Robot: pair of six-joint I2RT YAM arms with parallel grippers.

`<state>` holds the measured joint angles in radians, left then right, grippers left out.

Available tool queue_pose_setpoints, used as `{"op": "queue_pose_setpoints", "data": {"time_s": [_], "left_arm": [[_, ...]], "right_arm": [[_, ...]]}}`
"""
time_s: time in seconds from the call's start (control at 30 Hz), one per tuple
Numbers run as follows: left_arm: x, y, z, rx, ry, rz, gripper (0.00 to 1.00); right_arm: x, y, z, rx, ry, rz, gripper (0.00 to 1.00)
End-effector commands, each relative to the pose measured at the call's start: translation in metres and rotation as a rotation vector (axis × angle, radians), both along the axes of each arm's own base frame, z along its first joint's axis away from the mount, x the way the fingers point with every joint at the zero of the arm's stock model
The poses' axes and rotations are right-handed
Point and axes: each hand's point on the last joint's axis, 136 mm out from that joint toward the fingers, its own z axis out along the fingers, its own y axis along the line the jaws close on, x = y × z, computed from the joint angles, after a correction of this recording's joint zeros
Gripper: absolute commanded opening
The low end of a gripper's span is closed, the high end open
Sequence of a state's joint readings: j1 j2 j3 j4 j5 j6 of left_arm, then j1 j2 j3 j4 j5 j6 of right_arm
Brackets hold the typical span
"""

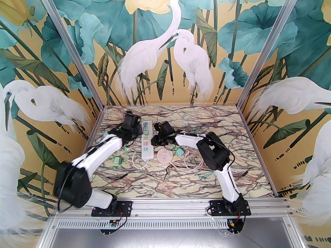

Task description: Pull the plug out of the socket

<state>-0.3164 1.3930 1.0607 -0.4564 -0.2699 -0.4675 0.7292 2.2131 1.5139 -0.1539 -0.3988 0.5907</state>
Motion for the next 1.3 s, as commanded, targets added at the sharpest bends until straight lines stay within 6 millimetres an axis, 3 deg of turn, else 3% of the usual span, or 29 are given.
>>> {"op": "queue_pose_setpoints", "data": {"time_s": [0.0,0.23,0.5,0.8,1.03,1.27], "left_arm": [[-0.02,0.024,-0.004,-0.052,0.019,0.071,0.18],[-0.057,0.101,-0.015,-0.153,0.002,0.336,0.19],[-0.088,0.163,-0.05,-0.293,0.011,0.61,0.18],[-0.081,0.19,-0.088,-0.521,0.04,0.705,0.2],[-0.078,0.198,-0.107,-0.602,0.095,0.739,0.25],[-0.08,0.201,-0.111,-0.612,0.094,0.758,0.36]], "right_arm": [[-0.038,-0.027,-0.078,-0.199,0.157,0.006,0.21],[-0.039,-0.026,-0.076,-0.196,0.154,0.009,0.21],[-0.04,-0.024,-0.072,-0.194,0.143,0.014,0.21],[-0.04,-0.026,-0.069,-0.193,0.136,0.012,0.21],[-0.039,-0.026,-0.07,-0.194,0.137,0.011,0.21],[-0.04,-0.025,-0.073,-0.197,0.141,0.012,0.21]]}}
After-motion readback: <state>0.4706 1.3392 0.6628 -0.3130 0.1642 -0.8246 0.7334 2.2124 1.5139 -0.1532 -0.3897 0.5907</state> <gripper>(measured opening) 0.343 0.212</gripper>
